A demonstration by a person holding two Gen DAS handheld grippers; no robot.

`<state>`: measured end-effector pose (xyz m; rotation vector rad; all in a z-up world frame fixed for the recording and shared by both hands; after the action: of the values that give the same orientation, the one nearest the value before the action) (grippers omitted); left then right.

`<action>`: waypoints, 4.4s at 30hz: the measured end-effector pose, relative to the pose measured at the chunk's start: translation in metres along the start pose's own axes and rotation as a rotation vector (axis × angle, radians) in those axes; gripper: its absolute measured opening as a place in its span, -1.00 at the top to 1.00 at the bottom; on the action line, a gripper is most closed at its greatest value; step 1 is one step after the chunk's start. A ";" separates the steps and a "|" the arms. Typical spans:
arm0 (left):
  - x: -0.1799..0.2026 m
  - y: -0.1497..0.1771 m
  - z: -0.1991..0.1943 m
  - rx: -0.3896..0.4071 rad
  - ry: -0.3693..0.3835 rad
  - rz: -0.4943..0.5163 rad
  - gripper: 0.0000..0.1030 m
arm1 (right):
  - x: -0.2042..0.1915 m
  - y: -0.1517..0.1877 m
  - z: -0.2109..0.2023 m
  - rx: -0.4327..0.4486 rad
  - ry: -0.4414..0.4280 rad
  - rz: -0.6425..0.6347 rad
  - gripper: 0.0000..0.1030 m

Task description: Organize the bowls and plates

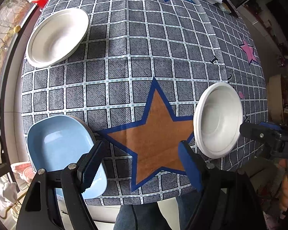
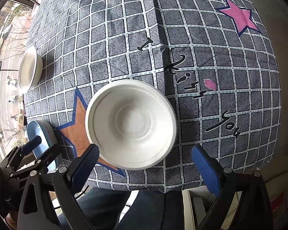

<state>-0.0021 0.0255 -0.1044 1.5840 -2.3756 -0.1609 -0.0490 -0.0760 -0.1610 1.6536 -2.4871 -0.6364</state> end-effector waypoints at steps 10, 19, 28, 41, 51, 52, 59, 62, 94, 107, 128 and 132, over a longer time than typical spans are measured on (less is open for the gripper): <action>-0.012 -0.003 0.000 0.002 0.012 -0.047 -0.58 | -0.020 -0.007 0.001 -0.002 0.016 -0.050 -0.90; -0.041 -0.023 -0.019 0.051 0.012 -0.107 -0.58 | -0.046 -0.021 0.002 -0.025 0.025 -0.117 -0.98; -0.098 -0.058 -0.048 0.135 -0.045 -0.225 -0.58 | -0.083 -0.052 -0.003 -0.032 0.066 -0.194 -0.98; -0.188 -0.103 -0.055 0.183 -0.115 -0.397 -0.58 | -0.178 -0.116 -0.002 -0.017 0.068 -0.322 -0.98; -0.215 -0.143 -0.022 0.125 -0.175 -0.376 -0.58 | -0.236 -0.156 0.029 -0.024 0.077 -0.364 -0.98; -0.216 -0.147 -0.019 0.122 -0.176 -0.371 -0.58 | -0.239 -0.159 0.032 -0.022 0.083 -0.363 -0.98; -0.218 -0.166 -0.001 0.075 -0.172 -0.336 -0.44 | -0.259 -0.171 0.051 -0.007 0.127 -0.358 -0.97; -0.215 -0.171 0.006 0.042 -0.175 -0.325 -0.26 | -0.269 -0.174 0.056 -0.004 0.125 -0.373 -0.64; 0.062 -0.219 0.049 -0.020 -0.131 0.069 0.35 | -0.099 -0.171 0.052 -0.034 0.006 -0.072 0.50; 0.155 -0.223 0.024 0.000 -0.152 0.108 0.35 | -0.051 -0.167 0.029 -0.016 -0.037 -0.050 0.50; 0.148 -0.120 -0.034 0.048 -0.147 0.212 0.34 | 0.005 -0.087 -0.035 0.033 -0.023 -0.062 0.50; 0.143 -0.105 -0.013 0.021 -0.150 0.238 0.30 | 0.018 -0.062 -0.028 0.022 -0.033 -0.038 0.50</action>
<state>0.0432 -0.1459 -0.0930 1.3259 -2.6651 -0.2118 0.0049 -0.1204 -0.1623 1.7163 -2.4997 -0.6481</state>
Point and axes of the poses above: each gripper's, at about its wrist camera, not at the fingertips, and z roughly the way its jaws point, x to its right, y to its underside, the point moved 2 cm from there along z, roughly the way its jaws point, and after that the axes turned 13 degrees about -x, right-handed, at the moved point
